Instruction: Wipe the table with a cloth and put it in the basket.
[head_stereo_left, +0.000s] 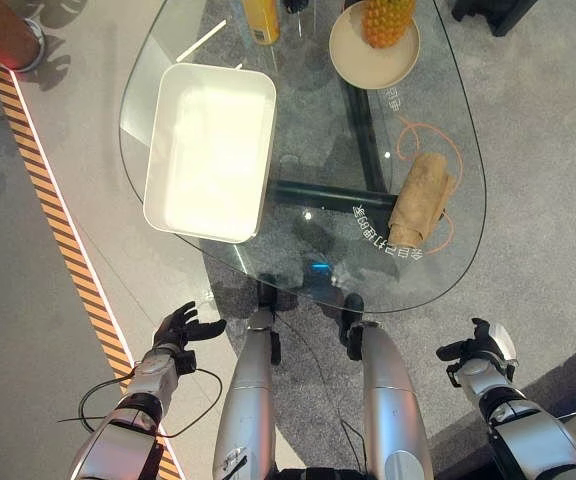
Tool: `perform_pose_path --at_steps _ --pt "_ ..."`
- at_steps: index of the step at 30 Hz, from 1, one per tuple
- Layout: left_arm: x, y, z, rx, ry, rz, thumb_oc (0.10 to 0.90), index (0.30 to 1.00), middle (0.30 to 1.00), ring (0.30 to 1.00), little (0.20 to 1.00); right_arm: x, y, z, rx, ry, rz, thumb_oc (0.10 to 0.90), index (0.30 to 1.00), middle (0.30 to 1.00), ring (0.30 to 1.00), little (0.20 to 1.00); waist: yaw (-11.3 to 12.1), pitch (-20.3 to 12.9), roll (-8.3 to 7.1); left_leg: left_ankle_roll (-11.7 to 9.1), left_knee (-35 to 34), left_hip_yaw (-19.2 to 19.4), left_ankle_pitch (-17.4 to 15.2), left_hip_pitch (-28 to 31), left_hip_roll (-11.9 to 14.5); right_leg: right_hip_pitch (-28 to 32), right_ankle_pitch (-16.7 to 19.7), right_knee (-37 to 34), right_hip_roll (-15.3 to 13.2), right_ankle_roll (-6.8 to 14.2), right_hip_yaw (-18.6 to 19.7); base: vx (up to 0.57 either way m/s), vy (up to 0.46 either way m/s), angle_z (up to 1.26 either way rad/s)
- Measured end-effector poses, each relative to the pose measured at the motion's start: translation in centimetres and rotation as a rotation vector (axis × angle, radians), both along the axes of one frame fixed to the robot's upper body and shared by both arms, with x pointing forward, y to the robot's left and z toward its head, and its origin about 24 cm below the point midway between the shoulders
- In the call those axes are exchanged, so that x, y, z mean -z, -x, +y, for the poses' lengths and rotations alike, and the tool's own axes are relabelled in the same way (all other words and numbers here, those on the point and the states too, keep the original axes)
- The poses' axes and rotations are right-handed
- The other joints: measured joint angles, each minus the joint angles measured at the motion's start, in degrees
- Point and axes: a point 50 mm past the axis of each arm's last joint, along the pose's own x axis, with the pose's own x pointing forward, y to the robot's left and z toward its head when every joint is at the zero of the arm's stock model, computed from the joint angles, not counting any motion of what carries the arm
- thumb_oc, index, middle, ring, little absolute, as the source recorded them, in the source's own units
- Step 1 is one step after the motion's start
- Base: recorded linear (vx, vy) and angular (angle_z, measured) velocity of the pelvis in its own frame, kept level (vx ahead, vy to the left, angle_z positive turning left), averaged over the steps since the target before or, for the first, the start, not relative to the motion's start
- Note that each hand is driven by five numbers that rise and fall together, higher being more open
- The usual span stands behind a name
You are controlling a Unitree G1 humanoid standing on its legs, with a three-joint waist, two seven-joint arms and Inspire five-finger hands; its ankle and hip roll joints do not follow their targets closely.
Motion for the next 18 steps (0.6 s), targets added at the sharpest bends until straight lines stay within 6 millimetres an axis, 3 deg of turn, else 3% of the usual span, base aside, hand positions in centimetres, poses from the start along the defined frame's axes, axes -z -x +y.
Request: perform_pose_path --at_steps 9,14,18 --pt "-0.2 -0.1 0.4 -0.039 0.029 -0.021 0.800 0.900 0.900 0.900 0.900 -0.8 -0.9 0.0 0.076 -0.092 -0.107 0.800 0.900 0.900 0.900 0.900 0.12 0.12 -0.03 -0.03 1.82 0.10 -0.50 -1.53 -0.04 -0.98 -0.05 0.87 -0.11 -0.03 0.07 0.01 0.008 0.00" --pt "-0.2 -0.1 0.3 -0.037 0.031 -0.023 0.800 0.900 0.900 0.900 0.900 -2.3 -1.8 -0.4 0.208 -0.202 -0.342 0.800 0.900 0.900 0.900 0.900 0.11 0.13 -0.03 -0.05 1.75 0.08 -0.51 -1.52 -0.02 -0.98 -0.11 0.81 -0.08 -0.17 0.05 0.02 -0.001 0.00" --pt "-0.1 0.2 0.3 -0.043 0.035 -0.026 0.800 0.900 0.900 0.900 0.900 -5.7 -3.5 -0.3 0.299 -0.274 -0.643 0.800 0.900 0.900 0.900 0.900 -0.13 0.14 -0.05 -0.05 1.71 0.11 -0.52 -1.50 -0.02 -0.99 -0.10 0.60 -0.23 -0.05 0.09 0.01 0.019 -0.01"
